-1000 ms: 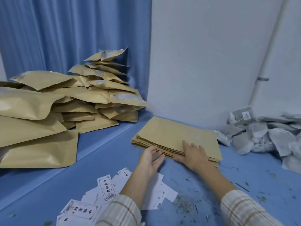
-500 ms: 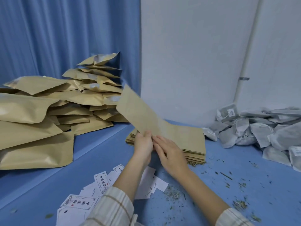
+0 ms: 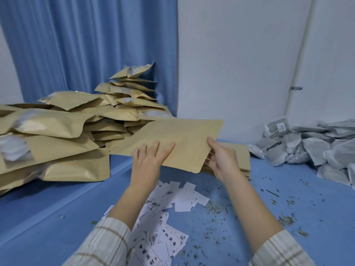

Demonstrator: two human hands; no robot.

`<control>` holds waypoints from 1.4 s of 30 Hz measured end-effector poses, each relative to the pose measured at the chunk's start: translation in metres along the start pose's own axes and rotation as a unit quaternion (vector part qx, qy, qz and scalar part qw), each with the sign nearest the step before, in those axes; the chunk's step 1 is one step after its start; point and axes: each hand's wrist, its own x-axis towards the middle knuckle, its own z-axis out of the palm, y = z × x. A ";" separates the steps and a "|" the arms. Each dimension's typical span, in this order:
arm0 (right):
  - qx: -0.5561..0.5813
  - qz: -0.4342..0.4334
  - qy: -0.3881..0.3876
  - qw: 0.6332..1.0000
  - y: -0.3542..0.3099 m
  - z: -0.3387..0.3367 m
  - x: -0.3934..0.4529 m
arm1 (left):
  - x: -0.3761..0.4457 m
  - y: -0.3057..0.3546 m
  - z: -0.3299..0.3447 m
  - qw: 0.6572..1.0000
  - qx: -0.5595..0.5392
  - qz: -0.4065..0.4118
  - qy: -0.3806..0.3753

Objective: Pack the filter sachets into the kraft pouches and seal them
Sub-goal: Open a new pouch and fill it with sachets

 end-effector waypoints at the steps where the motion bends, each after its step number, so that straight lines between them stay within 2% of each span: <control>1: 0.031 0.023 0.004 0.999 0.006 -0.002 0.000 | -0.004 -0.001 0.002 0.999 0.012 0.000 -0.043; 4: 0.089 0.085 0.026 0.992 0.025 -0.008 0.003 | -0.012 -0.003 0.005 0.977 -0.091 -0.003 -0.193; 7: 0.072 0.138 0.036 0.987 0.042 -0.013 0.002 | -0.016 -0.012 0.001 0.902 -0.245 0.009 -0.355; 9: 0.062 0.154 0.037 0.985 0.049 -0.013 0.000 | -0.016 -0.017 -0.005 0.852 -0.343 0.010 -0.396; 11: 0.049 0.152 0.041 0.986 0.054 -0.010 -0.001 | -0.016 -0.012 -0.008 0.828 -0.425 -0.017 -0.365; 14: 0.031 0.138 0.020 0.990 0.059 0.001 -0.004 | -0.011 0.012 -0.011 0.793 -0.547 -0.159 -0.218; 16: 0.012 0.117 0.021 0.993 0.062 0.011 -0.006 | -0.005 0.031 -0.011 0.770 -0.570 -0.235 -0.166; 20: -0.144 0.051 0.041 0.987 0.069 0.024 -0.008 | 0.005 0.053 -0.010 0.780 -0.534 -0.294 -0.140; 23: -0.192 0.015 -0.012 0.981 0.068 0.026 -0.010 | 0.010 0.056 -0.011 0.811 -0.490 -0.295 -0.124; 24: -0.188 0.013 -0.041 0.981 0.067 0.025 -0.011 | 0.011 0.054 -0.012 0.809 -0.492 -0.301 -0.113; 26: -0.185 0.015 -0.089 0.979 0.062 0.023 -0.012 | 0.011 0.049 -0.014 0.779 -0.529 -0.323 -0.098; 29: -0.207 0.022 -0.123 0.970 0.054 0.018 -0.008 | 0.008 0.046 -0.020 0.691 -0.624 -0.350 -0.103; 33: -0.162 0.064 -0.169 0.970 0.049 0.009 -0.003 | 0.011 0.047 -0.021 0.636 -0.665 -0.374 -0.112; 34: -0.153 0.067 -0.168 0.972 0.048 0.007 -0.002 | 0.013 0.047 -0.020 0.644 -0.660 -0.372 -0.107; 35: -0.156 0.063 -0.163 0.972 0.046 0.005 -0.002 | 0.014 0.047 -0.019 0.678 -0.635 -0.356 -0.102; 37: -0.223 0.018 -0.139 0.965 0.045 0.004 -0.004 | 0.015 0.050 -0.018 0.785 -0.531 -0.302 -0.107; 38: -0.301 -0.035 -0.116 0.946 0.045 0.004 -0.005 | 0.016 0.054 -0.018 0.832 -0.467 -0.279 -0.107; 39: -0.395 -0.104 -0.088 0.909 0.045 0.007 -0.006 | 0.016 0.057 -0.019 0.868 -0.413 -0.258 -0.098; 41: -0.520 -0.214 -0.048 0.825 0.050 0.014 -0.010 | 0.017 0.062 -0.020 0.895 -0.368 -0.239 -0.076; 42: -0.524 -0.232 -0.026 0.819 0.052 0.016 -0.012 | 0.018 0.062 -0.020 0.892 -0.374 -0.246 -0.066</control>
